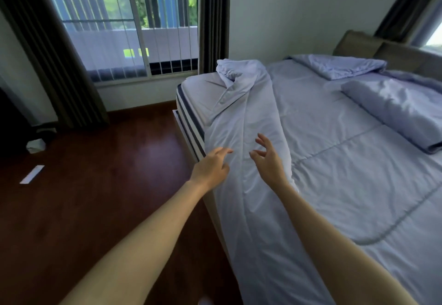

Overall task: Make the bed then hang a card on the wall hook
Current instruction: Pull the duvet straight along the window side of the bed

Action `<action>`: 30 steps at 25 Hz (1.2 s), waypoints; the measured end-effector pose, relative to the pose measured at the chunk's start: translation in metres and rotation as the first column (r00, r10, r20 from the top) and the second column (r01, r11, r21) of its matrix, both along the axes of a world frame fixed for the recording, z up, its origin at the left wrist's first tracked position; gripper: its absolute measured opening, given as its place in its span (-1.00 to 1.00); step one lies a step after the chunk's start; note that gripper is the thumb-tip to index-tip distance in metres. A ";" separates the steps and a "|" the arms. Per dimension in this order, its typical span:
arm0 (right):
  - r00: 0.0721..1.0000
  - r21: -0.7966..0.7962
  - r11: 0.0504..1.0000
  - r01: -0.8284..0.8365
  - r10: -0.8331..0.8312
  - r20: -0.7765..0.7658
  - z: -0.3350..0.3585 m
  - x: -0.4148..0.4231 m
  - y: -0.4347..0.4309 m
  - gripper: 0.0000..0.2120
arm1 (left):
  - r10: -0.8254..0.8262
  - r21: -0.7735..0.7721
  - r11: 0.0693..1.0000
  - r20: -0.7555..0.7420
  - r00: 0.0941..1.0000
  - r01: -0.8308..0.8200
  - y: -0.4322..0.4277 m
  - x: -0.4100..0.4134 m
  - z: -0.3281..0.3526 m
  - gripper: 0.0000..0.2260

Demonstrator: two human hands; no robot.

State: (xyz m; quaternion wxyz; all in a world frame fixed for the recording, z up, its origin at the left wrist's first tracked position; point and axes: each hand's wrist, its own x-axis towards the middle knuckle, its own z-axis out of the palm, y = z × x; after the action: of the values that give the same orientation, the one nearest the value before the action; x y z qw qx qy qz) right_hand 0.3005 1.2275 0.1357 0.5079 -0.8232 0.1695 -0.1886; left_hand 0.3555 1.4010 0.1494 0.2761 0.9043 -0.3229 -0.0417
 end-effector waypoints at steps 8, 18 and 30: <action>0.976 -0.070 0.987 0.145 -0.154 -0.155 -0.036 0.138 -0.075 -0.36 | -0.189 0.189 0.963 -0.047 0.981 0.194 -0.064 0.202 -0.016 -0.60; 0.937 -0.437 0.887 0.150 -0.269 -0.224 -0.012 0.304 -0.159 -0.32 | -0.413 0.385 0.851 0.074 0.908 0.357 -0.150 0.426 -0.016 -0.59; 0.801 -0.633 0.765 0.120 -0.451 -0.394 -0.073 0.524 -0.128 -0.31 | -0.697 0.647 0.641 0.265 0.666 0.414 -0.199 0.713 -0.053 -0.41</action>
State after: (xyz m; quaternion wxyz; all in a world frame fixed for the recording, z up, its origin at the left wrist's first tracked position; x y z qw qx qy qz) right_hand 0.8241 1.0991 0.0632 0.1305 -0.9189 0.3643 -0.0773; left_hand 1.0682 1.2023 0.0960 -0.1074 0.7704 -0.6282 0.0157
